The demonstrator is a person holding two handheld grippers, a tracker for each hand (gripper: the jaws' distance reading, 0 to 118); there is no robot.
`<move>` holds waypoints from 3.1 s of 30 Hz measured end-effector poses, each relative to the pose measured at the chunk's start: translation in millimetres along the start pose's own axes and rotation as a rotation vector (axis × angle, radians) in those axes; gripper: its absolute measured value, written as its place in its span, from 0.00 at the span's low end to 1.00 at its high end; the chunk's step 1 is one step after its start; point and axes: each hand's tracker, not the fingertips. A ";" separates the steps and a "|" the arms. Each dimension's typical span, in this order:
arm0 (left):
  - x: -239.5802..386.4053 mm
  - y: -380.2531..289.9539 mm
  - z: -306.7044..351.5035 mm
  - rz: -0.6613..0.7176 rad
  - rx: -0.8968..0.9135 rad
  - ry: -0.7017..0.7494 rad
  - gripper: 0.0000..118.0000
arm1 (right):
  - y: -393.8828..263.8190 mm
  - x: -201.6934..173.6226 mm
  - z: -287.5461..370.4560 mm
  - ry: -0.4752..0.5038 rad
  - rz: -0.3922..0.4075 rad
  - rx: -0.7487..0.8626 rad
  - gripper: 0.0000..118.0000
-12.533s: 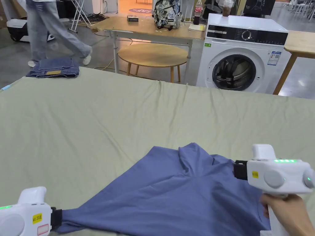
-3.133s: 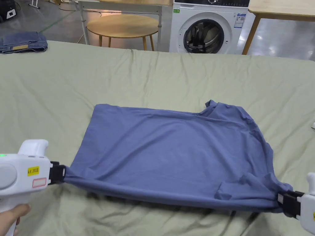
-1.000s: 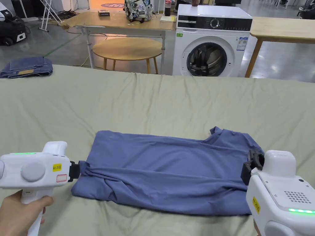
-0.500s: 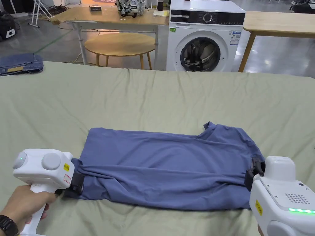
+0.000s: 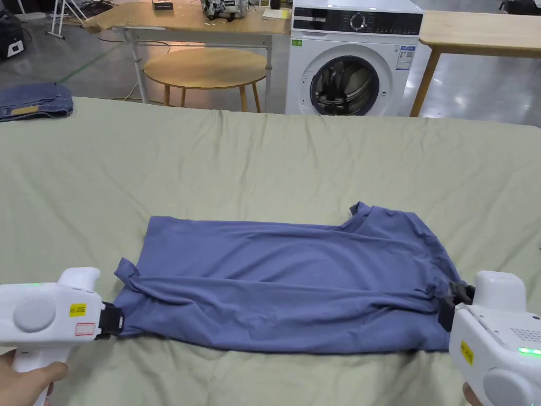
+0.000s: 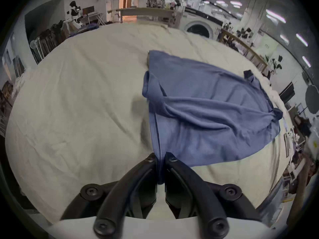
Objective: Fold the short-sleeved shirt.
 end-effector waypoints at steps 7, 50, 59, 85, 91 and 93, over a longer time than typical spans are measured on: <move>-7.2 -4.6 15.5 0.042 0.050 -0.036 0.01 | -6.2 46.1 -50.9 0.011 -0.010 -0.289 0.60; -20.3 -107.6 52.5 0.055 0.045 0.010 0.01 | -78.5 63.6 46.4 0.051 0.049 -0.532 0.05; -21.3 -116.8 28.3 0.058 -0.009 0.035 0.01 | -107.4 51.8 26.8 -0.013 0.136 -0.523 0.08; 73.7 -12.4 73.9 -0.117 0.535 0.095 0.00 | 22.3 -57.6 39.1 0.066 -0.003 0.091 0.02; 61.9 21.8 52.7 -0.084 0.462 0.092 0.00 | 34.0 -79.2 33.5 0.094 -0.006 0.138 0.00; 46.7 41.5 35.5 -0.057 0.375 0.072 0.00 | 36.8 -82.2 31.4 0.104 0.000 0.136 0.00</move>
